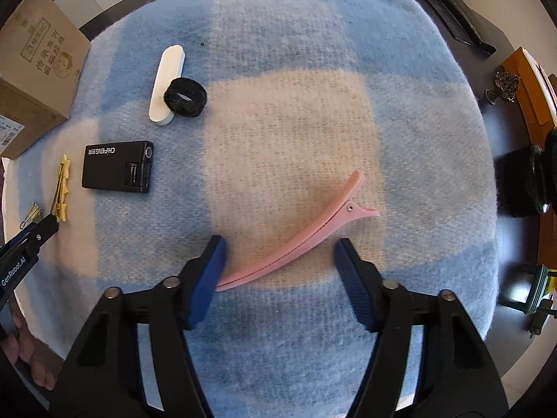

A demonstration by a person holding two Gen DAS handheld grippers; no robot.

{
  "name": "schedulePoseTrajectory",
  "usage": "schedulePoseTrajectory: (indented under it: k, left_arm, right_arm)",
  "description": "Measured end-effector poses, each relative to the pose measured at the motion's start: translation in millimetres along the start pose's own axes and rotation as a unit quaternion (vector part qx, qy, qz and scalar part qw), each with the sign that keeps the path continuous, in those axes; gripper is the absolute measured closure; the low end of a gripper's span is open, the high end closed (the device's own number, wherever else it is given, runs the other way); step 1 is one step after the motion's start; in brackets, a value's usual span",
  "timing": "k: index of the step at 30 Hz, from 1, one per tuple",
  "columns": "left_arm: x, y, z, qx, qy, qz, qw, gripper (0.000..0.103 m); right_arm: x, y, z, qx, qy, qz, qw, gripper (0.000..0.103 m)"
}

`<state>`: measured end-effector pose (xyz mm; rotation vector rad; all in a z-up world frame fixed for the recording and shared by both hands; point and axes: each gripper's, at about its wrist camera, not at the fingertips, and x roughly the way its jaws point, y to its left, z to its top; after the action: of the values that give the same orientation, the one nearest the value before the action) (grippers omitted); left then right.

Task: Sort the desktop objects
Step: 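Grasp the yellow binder clip with the left gripper while the right grasps the pink hair clip, then lift and carry the binder clip and pink hair clip toward the cardboard box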

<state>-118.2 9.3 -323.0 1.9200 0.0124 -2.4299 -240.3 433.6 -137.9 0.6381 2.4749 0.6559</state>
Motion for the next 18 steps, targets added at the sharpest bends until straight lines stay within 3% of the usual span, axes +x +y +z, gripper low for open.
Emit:
schedulePoseTrajectory:
  k: [3,4,5,18]
  left_arm:
    - [-1,0,0,-0.002,0.004,-0.006,1.0,0.079]
    - [-1,1,0,-0.004,0.005,-0.01,0.9999,0.085]
    - [-1,1,0,-0.005,0.006,-0.015,0.9999,0.089]
    - [-23,11,-2,0.002,0.001,-0.058,0.9983,0.09]
  right_arm:
    - [-3,3,-1,-0.003,-0.001,0.003,1.0,0.089]
    - [-4,5,-1,-0.004,-0.001,0.004,1.0,0.092]
    - [-5,6,-1,-0.004,-0.002,0.005,1.0,0.093]
    - [-22,16,-3,-0.02,-0.015,0.008,1.0,0.095]
